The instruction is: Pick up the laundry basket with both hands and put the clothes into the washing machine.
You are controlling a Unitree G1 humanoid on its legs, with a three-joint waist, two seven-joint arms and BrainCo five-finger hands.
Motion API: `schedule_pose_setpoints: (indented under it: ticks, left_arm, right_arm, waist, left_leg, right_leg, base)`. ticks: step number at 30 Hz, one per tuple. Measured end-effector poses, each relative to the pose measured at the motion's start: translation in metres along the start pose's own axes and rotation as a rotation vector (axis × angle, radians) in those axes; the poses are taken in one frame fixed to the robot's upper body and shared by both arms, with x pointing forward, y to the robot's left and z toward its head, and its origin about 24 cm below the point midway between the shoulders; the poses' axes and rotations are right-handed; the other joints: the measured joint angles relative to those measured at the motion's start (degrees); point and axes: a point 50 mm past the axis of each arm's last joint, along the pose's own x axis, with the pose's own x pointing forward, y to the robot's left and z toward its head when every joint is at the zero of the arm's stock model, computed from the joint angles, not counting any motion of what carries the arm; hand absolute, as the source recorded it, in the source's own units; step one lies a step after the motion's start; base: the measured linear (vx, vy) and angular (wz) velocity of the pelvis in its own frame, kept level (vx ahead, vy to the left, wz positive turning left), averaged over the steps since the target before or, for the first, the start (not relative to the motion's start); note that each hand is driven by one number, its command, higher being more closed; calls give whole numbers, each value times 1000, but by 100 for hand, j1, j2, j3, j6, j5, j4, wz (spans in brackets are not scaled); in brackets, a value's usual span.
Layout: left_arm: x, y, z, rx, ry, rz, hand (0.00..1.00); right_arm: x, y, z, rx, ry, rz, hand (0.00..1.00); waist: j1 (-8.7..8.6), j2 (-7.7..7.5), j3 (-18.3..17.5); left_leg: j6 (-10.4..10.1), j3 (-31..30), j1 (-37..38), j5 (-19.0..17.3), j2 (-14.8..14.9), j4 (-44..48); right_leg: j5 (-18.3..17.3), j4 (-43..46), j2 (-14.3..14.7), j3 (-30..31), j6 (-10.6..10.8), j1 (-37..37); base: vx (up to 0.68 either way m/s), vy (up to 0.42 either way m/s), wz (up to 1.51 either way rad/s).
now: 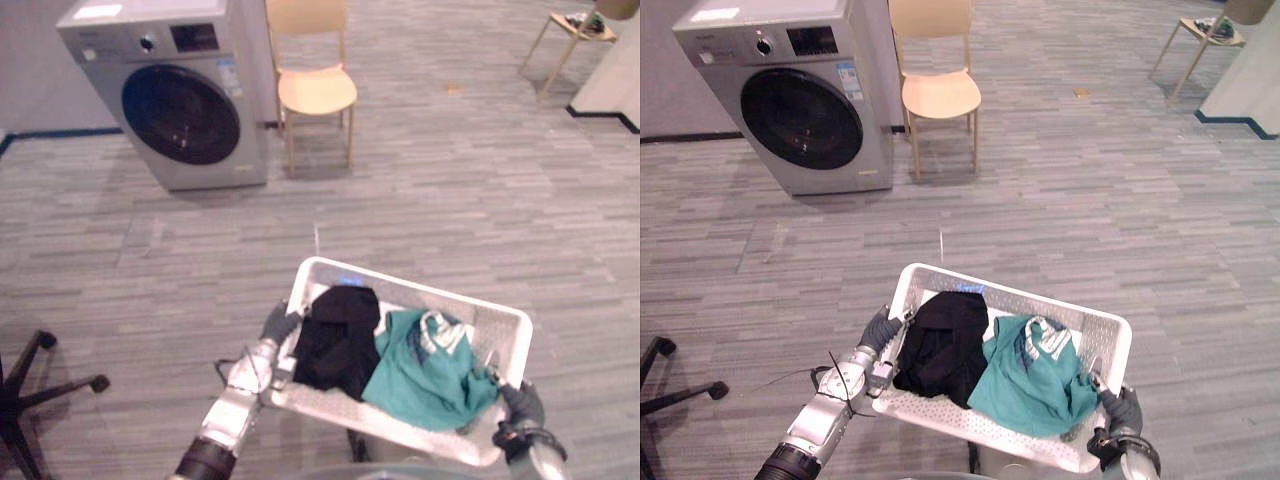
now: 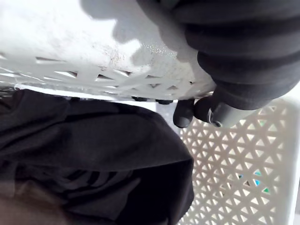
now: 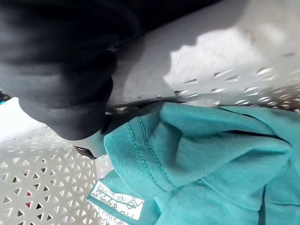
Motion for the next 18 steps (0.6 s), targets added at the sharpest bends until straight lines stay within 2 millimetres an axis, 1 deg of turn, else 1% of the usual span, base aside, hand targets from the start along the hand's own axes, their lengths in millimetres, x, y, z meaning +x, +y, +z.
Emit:
schedule_pose_setpoints:
  ticks: [2,3,4,5,6,7,8,9,10,11,12,13,14,15,16,17,18]
  left_arm:
    - [1,-1,4,-21,-27,4,100]
    - [0,-2,5,-34,-34,5,100]
    - [1,-2,6,-36,-39,8,100]
    - [1,-2,6,-37,-40,8,100]
    - [0,-3,5,-44,-39,8,100]
    - [-1,-4,5,-46,-39,6,100]
    - [-2,-4,3,-44,-27,6,100]
    - [-3,-3,0,-44,-9,12,100]
    - [-8,-1,-8,-49,26,31,100]
    - [-13,2,-13,-56,46,49,100]
    - [-16,8,-17,-61,58,83,100]
    - [-14,9,-13,-44,48,69,100]
    - [-15,10,-12,-29,44,62,100]
    - [-14,12,-12,-11,45,59,100]
    - [-14,13,-12,-7,51,61,100]
    - [-14,10,-14,-5,64,52,100]
    - [-15,9,-14,-1,67,46,100]
  right_arm:
    - [5,0,10,-14,-38,7,100]
    - [10,1,15,-24,-53,13,100]
    - [14,3,18,-28,-59,21,100]
    - [14,3,19,-29,-60,21,100]
    - [18,3,19,-36,-55,21,100]
    - [20,2,18,-39,-49,18,100]
    - [25,1,16,-47,-34,17,100]
    - [27,3,12,-48,-16,18,100]
    - [29,4,5,-66,20,28,100]
    - [29,7,3,-77,30,44,100]
    - [29,13,0,-83,42,66,100]
    - [28,16,-4,-62,48,63,100]
    - [28,16,-5,-54,51,59,100]
    - [27,15,-9,-47,63,52,100]
    - [27,15,-10,-47,72,49,100]
    - [25,15,-16,-38,90,46,100]
    - [24,12,-17,-41,95,40,100]
  waist:
    - [56,8,-15]
    - [98,-1,-46]
    - [187,-21,-46]
    - [195,-10,-49]
    - [244,138,-90]
    - [295,234,-119]
    - [399,369,-118]
    - [441,395,-120]
    - [542,404,-131]
    - [661,370,-162]
    - [630,279,-244]
    - [518,129,-277]
    - [454,39,-273]
    - [309,-131,-193]
    - [225,-202,-150]
    - [147,-205,-130]
    - [98,-179,-121]
  left_leg:
    - [142,97,-246,-143,17,51]
    - [225,24,-533,-194,-159,-317]
    - [206,-91,-887,-170,-428,-1176]
    - [176,-117,-973,-135,-491,-1402]
    - [-293,-461,-1384,206,-686,-2375]
    - [-467,-643,-1613,340,-700,-2529]
    - [-721,-893,-1845,565,-691,-2798]
    - [-688,-883,-1840,763,-713,-2982]
    - [-399,-722,-1672,1241,-774,-3208]
    - [-32,-601,-1525,1703,-747,-3192]
    - [312,-386,-1432,1924,-788,-3125]
    - [437,-337,-1231,1837,-937,-3364]
    - [451,-323,-1073,1840,-1015,-3516]
    - [597,-261,-703,1798,-1129,-3733]
    - [642,-227,-509,1757,-1177,-3759]
    - [715,-177,-171,1561,-1183,-3762]
    - [744,-62,228,1447,-1116,-3813]
  right_leg:
    - [-230,-169,3,57,-118,390]
    - [-309,-318,-71,123,-202,587]
    - [-336,-591,-225,173,-224,834]
    - [-341,-671,-251,176,-230,891]
    - [-338,-975,-254,178,-229,1148]
    - [-341,-1070,-179,187,-225,1224]
    - [-424,-1280,-60,240,-96,1525]
    - [-487,-1330,-29,290,-28,1698]
    - [-640,-1290,-30,422,130,2013]
    - [-848,-1017,-50,627,278,2069]
    - [-1136,-316,-114,757,591,1887]
    - [-1215,900,-183,749,913,1334]
    - [-1151,1608,-207,740,1216,1021]
    - [-777,3107,-316,735,1956,395]
    - [-722,3680,-390,683,1867,180]
    - [-821,4357,-567,472,1620,-176]
    - [-1012,4508,-796,258,1257,-572]
  base:
    - [432,-145,4]
    - [521,-97,-6]
    - [357,-43,-8]
    - [439,-24,-1]
    - [303,6,5]
    - [478,45,-10]
    - [343,79,-24]
    - [462,117,-46]
    - [401,102,-69]
    - [665,149,-97]
    - [687,123,-73]
    - [683,106,-34]
    - [539,44,-6]
    - [427,33,-7]
    - [516,67,-20]
    - [587,129,-46]
    - [480,116,-51]
